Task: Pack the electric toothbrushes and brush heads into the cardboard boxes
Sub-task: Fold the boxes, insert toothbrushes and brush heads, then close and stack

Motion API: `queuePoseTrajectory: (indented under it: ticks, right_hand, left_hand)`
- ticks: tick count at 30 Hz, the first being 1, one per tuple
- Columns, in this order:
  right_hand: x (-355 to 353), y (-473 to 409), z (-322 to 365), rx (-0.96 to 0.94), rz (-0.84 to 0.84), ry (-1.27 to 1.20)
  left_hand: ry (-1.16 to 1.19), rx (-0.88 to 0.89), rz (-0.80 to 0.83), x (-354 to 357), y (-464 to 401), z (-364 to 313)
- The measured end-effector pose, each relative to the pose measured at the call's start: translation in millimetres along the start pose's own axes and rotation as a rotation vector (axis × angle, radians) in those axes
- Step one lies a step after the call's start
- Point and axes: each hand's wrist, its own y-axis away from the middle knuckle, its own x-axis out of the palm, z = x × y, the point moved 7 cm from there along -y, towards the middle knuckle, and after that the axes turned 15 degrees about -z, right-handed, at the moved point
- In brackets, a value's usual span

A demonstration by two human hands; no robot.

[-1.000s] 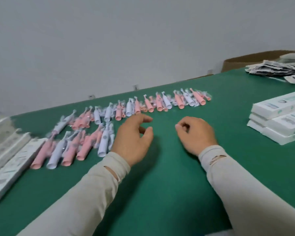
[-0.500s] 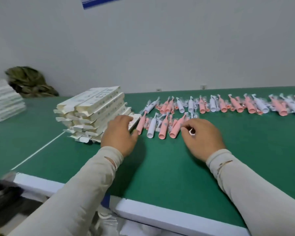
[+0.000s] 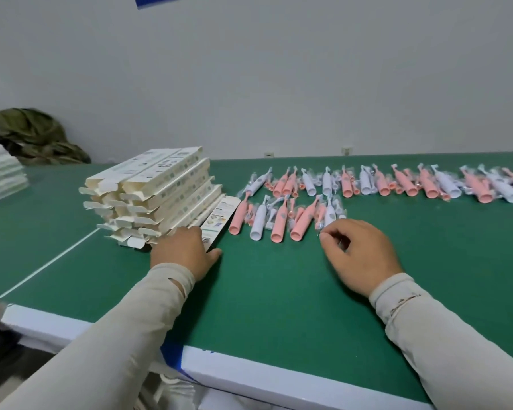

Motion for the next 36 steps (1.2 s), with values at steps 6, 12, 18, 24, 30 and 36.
queuePoseTrajectory:
  ticks: [6, 12, 18, 24, 30, 36]
  right_hand:
    - [-3.4, -0.2, -7.6, 0.06, -0.022, -0.049]
    - [-4.9, -1.6, -3.6, 0.059, -0.065, -0.1]
    - [11.6, -3.6, -1.7, 0.422, 0.018, -0.61]
    - [2.2, -31.6, -22.7, 0.604, 0.011, -0.71]
    - [9.0, -13.7, -47.9, 0.698, 0.337, -0.814]
    - [30.4, 7.7, -24.8, 0.771, 0.476, -0.923]
  left_hand:
    - [0.165, -0.123, -0.065, -8.0, -5.3, 4.0]
    - [0.532, -0.298, -0.295, -48.1, 3.4, 23.0]
    - [1.832, -0.489, 0.385, -42.2, 22.1, -99.6]
    - [1.782, -0.315, 0.65, -16.7, 29.1, -197.5]
    - [2.015, -0.209, 0.728, -15.1, 11.3, -226.9]
    - [2.345, -0.46, 0.899, -10.6, 14.5, -224.9]
